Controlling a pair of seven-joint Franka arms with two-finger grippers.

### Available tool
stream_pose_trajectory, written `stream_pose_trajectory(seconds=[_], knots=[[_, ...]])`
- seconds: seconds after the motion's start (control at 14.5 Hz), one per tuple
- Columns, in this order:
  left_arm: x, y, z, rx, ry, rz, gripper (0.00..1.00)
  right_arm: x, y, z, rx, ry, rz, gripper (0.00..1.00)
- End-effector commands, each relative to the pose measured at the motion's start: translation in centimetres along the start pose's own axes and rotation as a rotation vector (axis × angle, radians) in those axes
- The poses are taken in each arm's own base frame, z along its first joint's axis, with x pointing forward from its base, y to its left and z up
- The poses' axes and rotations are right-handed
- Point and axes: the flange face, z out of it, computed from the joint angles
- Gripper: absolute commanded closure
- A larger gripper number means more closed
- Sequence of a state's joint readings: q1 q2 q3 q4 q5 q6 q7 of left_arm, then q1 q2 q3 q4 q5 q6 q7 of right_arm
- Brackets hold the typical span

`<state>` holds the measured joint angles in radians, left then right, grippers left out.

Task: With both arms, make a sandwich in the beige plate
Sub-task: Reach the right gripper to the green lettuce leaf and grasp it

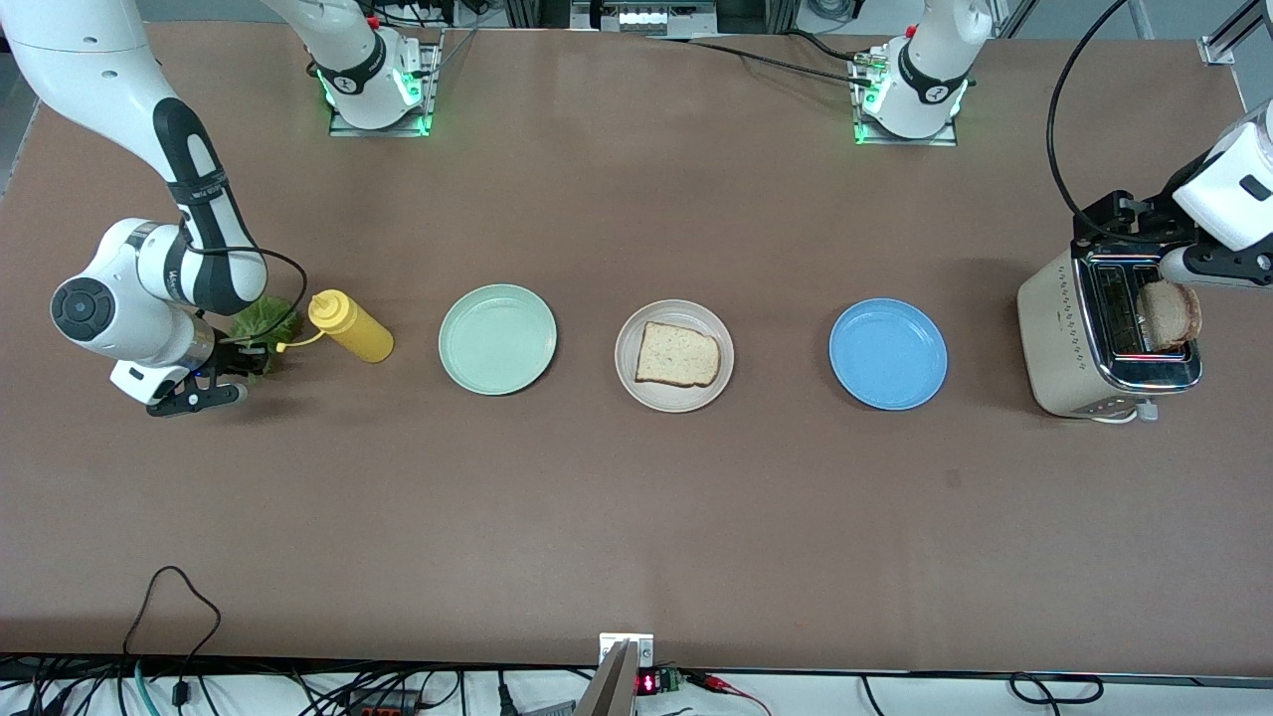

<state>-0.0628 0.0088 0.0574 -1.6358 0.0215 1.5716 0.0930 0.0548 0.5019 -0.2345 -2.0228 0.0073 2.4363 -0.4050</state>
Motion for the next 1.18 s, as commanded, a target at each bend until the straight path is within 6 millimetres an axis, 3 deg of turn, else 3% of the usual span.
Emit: stream_pose_trajectory(seconds=[0.0, 0.07, 0.28, 0.62, 0.9, 1.11], knots=[[-0.5, -0.1, -0.7, 0.017, 0.001, 0.001, 0.00, -0.1, -0.3, -1.5, -0.011, 0.020, -0.049, 0.95], [-0.5, -0.1, -0.7, 0.017, 0.001, 0.001, 0.00, 0.0, -0.4, -2.6, -0.013, 0.034, -0.053, 1.00], [-0.4, -0.1, -0.7, 0.016, -0.001, 0.001, 0.00, 0.8, -0.8, -7.3, -0.009, 0.053, -0.070, 1.00], [-0.4, 0.0, -0.7, 0.017, -0.001, -0.001, 0.00, 2.3, -1.3, -18.1, -0.001, 0.062, -0.209, 1.00], [-0.4, 0.0, -0.7, 0.017, 0.001, -0.002, 0.00, 3.6, -4.0, -26.4, 0.014, 0.021, -0.348, 1.00], [-0.4, 0.0, -0.7, 0.017, 0.001, -0.002, 0.00, 4.7, -9.3, -31.0, -0.052, -0.016, -0.588, 1.00]])
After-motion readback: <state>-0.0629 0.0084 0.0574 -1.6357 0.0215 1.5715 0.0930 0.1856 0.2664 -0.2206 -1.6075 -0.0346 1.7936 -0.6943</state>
